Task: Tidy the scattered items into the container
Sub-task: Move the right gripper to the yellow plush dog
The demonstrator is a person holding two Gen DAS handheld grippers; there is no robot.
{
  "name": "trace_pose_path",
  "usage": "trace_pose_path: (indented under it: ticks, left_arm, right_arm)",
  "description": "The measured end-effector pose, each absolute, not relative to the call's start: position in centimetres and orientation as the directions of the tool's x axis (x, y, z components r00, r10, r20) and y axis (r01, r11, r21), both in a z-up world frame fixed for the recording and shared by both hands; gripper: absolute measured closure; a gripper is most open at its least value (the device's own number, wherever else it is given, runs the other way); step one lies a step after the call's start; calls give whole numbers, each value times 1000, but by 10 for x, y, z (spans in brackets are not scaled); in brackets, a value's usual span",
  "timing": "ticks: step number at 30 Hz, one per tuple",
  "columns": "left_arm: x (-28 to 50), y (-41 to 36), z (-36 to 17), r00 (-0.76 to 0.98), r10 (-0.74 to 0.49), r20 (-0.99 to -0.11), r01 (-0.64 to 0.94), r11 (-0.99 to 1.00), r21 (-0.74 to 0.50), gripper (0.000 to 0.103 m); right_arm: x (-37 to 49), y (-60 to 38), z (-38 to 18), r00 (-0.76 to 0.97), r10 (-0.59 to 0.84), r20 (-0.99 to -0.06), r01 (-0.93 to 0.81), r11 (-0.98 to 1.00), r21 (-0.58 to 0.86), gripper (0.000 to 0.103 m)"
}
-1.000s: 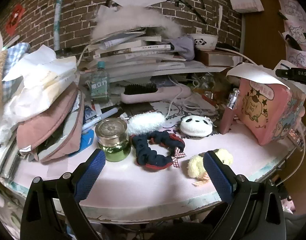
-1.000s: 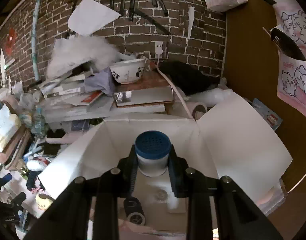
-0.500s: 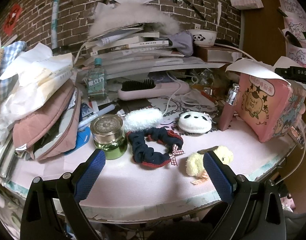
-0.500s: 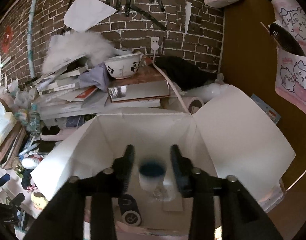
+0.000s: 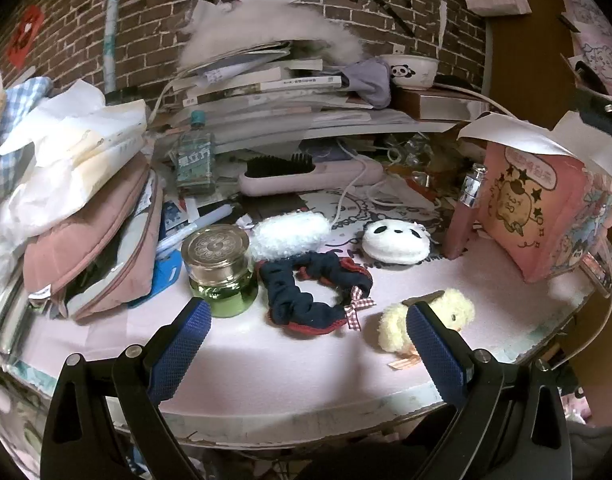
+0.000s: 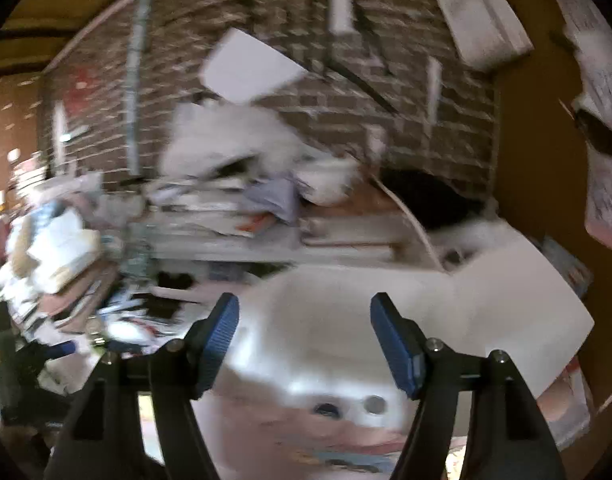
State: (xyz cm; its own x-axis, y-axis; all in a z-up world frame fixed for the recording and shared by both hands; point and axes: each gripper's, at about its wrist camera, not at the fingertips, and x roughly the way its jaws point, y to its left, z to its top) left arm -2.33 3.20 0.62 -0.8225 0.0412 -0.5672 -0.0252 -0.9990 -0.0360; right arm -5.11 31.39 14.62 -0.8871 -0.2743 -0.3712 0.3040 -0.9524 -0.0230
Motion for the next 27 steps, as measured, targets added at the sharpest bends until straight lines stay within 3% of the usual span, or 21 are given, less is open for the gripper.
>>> trace_pose_path:
  ticks: [9,14,27]
  left_arm:
    - [-21,24,5,-818,16,-575,1,-1000,-28,5]
    - [-19,16,4,-817,-3,-576,25,-999,-31,5]
    - [-16,-1,-4,-805,-40,-592,79,-996,-39,5]
  right_arm:
    - [-6,250,125,-772,-509,-380,553,-833,-8,38]
    - [7,217,93,-690,-573,-442,639,-769,0,38]
    - [-18,189,17,-616,-545,-569,625,-778,68,38]
